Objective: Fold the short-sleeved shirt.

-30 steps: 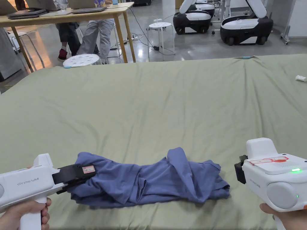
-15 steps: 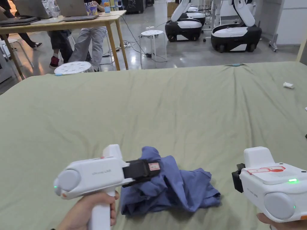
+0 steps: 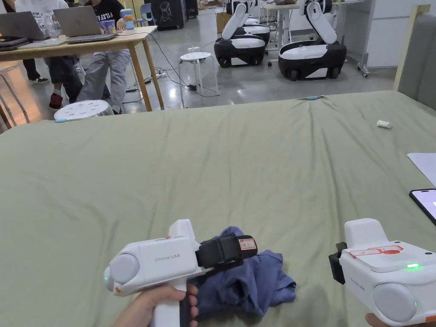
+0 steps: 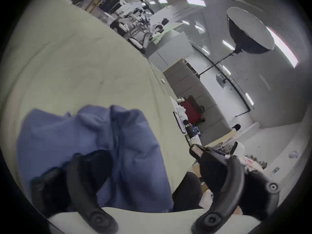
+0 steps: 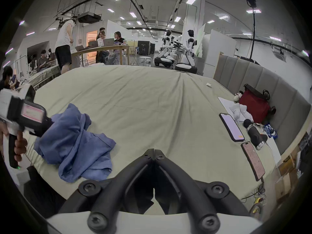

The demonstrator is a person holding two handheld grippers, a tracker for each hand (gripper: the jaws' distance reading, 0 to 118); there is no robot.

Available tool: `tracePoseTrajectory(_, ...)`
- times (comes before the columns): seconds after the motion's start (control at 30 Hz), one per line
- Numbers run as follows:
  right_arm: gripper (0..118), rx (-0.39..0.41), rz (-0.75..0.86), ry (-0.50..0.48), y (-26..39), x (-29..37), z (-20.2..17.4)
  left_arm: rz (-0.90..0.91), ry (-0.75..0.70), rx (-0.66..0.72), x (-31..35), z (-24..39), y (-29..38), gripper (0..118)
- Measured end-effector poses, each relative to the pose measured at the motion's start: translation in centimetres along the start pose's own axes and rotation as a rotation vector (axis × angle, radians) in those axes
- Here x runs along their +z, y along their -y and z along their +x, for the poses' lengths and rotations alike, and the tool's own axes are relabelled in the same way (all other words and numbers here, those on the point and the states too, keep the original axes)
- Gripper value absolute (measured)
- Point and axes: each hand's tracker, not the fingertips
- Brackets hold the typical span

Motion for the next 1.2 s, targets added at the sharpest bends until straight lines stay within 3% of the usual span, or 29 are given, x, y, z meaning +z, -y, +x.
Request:
tracePoseTrajectory(0.1,0,0.007,0.003,-0.005,-0.1,0.0,-0.3,0.079,-0.033,-0.044,3.5,-0.2,-0.9,110)
tracePoseTrajectory(0.13,0,0.008,0.006,-0.009,-0.2,0.0,-0.4,0.073,-0.032,-0.032,4.6,-0.8,-1.1,104)
tracePoseTrajectory(0.17,0,0.01,0.008,-0.013,-0.3,-0.1,-0.6,0.071,-0.032,-0.023,5.8,-1.5,-1.3,83)
tracePoseTrajectory(0.2,0,0.011,0.01,-0.016,-0.4,-0.1,-0.8,0.064,-0.036,-0.021,6.7,-2.1,-1.3,52)
tracePoseTrajectory(0.23,0,0.013,0.013,-0.019,-0.5,-0.2,-1.0,0.07,-0.048,-0.025,7.6,-2.7,-1.0,12)
tracePoseTrajectory(0.27,0,0.016,0.013,-0.023,-0.5,-0.3,-1.3,0.068,-0.089,-0.056,8.1,-3.2,-0.8,0)
tracePoseTrajectory(0.33,0,0.023,0.011,-0.028,-0.7,-0.6,-1.8,0.056,-0.182,-0.087,8.5,-4.1,-0.2,0)
tracePoseTrajectory(0.67,0,0.055,0.026,-0.05,-1.5,-0.4,-3.5,0.04,-0.093,-0.084,5.4,-1.9,0.1,0)
tracePoseTrajectory(1.03,0,0.033,0.017,-0.015,-0.7,0.4,-1.3,-0.142,-0.142,-0.132,-5.7,1.2,1.5,0)
tracePoseTrajectory(1.2,0,0.004,0.003,0.0,-0.3,0.5,-0.6,-0.17,-0.147,-0.133,-7.1,0.8,2.6,0)
